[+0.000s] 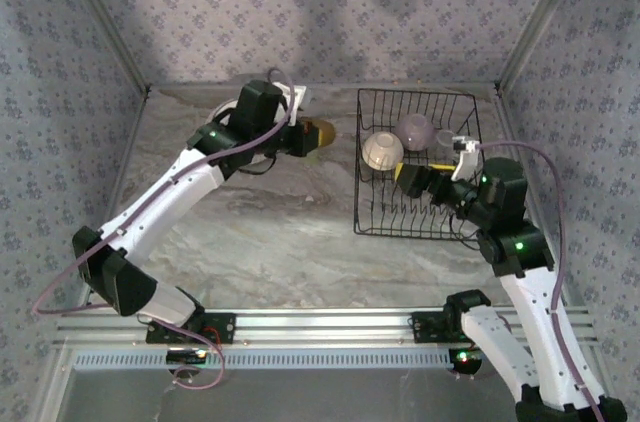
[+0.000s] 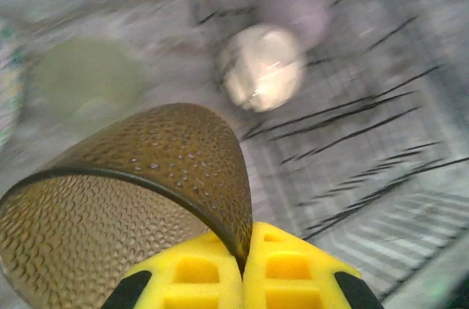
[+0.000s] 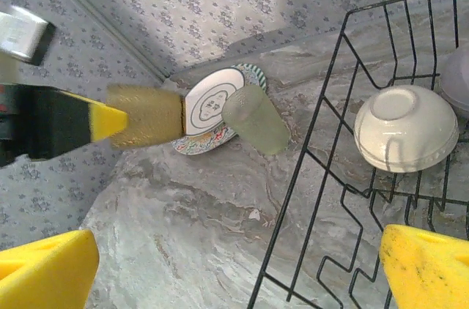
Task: Unload the mixed dishes from the dish rack
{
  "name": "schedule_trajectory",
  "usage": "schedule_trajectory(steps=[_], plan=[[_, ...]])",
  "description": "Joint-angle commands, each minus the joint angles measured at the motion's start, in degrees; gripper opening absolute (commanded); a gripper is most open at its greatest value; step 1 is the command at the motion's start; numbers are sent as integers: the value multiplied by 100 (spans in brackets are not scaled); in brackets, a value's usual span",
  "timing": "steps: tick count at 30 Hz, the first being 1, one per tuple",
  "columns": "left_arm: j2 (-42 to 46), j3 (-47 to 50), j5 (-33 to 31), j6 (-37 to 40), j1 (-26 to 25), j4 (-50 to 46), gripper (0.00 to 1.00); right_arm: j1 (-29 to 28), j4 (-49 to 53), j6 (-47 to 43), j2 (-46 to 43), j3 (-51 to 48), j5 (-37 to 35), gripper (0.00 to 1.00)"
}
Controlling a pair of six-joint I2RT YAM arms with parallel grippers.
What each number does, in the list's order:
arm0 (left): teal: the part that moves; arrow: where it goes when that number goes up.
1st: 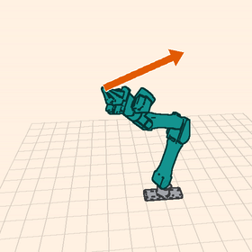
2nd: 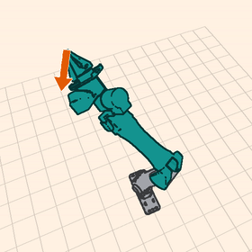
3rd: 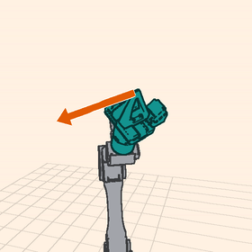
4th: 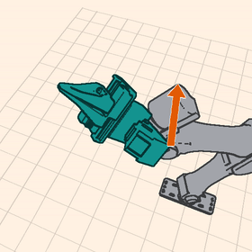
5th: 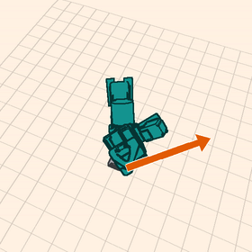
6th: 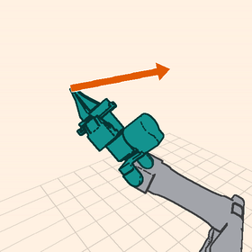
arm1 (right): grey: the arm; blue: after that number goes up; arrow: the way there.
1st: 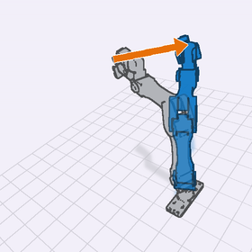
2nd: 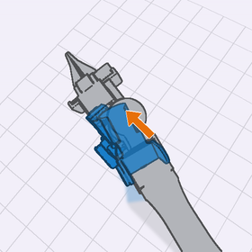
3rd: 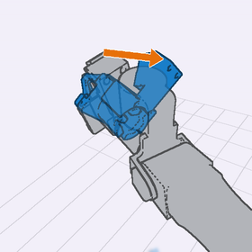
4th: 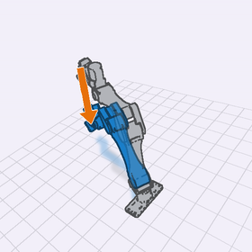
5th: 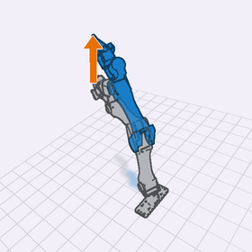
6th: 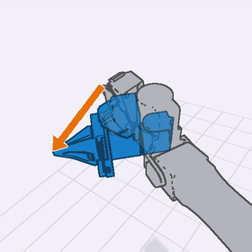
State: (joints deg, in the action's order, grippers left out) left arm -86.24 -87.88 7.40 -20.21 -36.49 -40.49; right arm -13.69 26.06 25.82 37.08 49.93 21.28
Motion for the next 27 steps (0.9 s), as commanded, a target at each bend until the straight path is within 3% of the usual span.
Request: schedule_trajectory(steps=[1, 6, 13, 23, 27], plan=[[-337, -175, -912, 650, 177, -1213, 0, -116, -116, -324, -140, -134, -209, 100], [-980, -397, -1188, 909, 325, -1541, 0, -116, -526, -314, -259, -430, 261, 100], [-1871, -787, -1563, 1069, 406, -1761, 0, -134, -613, -326, -676, -577, 85, 100], [-2724, -1416, -1474, 1089, 609, -1804, 0, -134, -584, -329, -728, -552, 1627, 100], [-3010, -1705, -1465, 1105, 651, -1861, 0, -134, -506, -299, -779, -598, 1687, 100]])
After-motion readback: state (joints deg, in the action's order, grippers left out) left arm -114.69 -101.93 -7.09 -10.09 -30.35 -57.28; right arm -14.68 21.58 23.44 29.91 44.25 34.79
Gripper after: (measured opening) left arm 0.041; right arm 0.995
